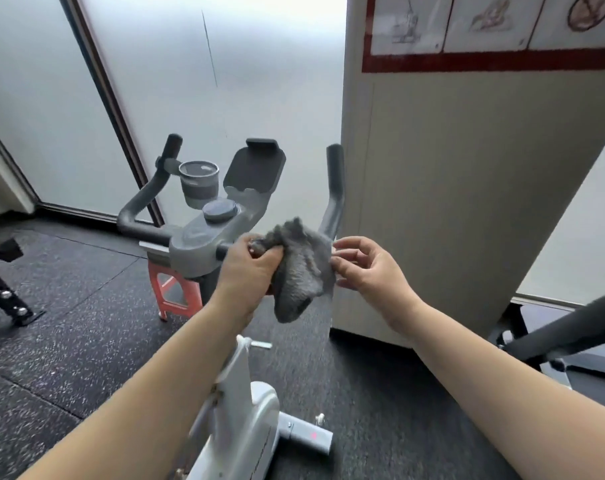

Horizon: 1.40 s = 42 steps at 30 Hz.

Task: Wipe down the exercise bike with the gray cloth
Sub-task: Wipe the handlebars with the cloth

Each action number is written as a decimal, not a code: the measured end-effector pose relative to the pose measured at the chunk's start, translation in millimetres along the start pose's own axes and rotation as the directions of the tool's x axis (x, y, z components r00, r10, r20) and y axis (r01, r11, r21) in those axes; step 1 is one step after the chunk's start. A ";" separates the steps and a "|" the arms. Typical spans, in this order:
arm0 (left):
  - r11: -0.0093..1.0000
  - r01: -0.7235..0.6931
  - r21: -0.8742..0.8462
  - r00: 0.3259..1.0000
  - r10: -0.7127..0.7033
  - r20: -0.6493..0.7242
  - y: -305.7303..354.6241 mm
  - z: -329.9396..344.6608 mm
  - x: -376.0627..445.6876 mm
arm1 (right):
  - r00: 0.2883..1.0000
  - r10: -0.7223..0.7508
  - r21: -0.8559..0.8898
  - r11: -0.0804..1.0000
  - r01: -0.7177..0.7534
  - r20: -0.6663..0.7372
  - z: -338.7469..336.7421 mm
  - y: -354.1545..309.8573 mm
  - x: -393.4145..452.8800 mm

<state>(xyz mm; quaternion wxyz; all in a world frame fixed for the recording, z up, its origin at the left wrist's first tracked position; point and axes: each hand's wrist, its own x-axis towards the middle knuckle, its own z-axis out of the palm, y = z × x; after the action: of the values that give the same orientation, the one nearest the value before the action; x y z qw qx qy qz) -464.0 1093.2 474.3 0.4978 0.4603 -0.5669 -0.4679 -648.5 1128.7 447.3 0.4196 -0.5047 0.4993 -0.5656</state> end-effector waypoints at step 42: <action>0.693 0.167 0.701 0.986 -0.132 -0.105 -26.3 149.6 165.8 | 0.990 0.071 0.033 0.997 -0.075 0.120 -65.9 8.7 204.7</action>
<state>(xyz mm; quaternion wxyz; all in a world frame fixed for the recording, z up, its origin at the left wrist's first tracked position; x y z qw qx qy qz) -624.8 936.6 460.5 0.2566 0.6711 -0.6518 -0.2428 -742.3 936.3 470.3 0.4785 -0.5109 0.4808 -0.5281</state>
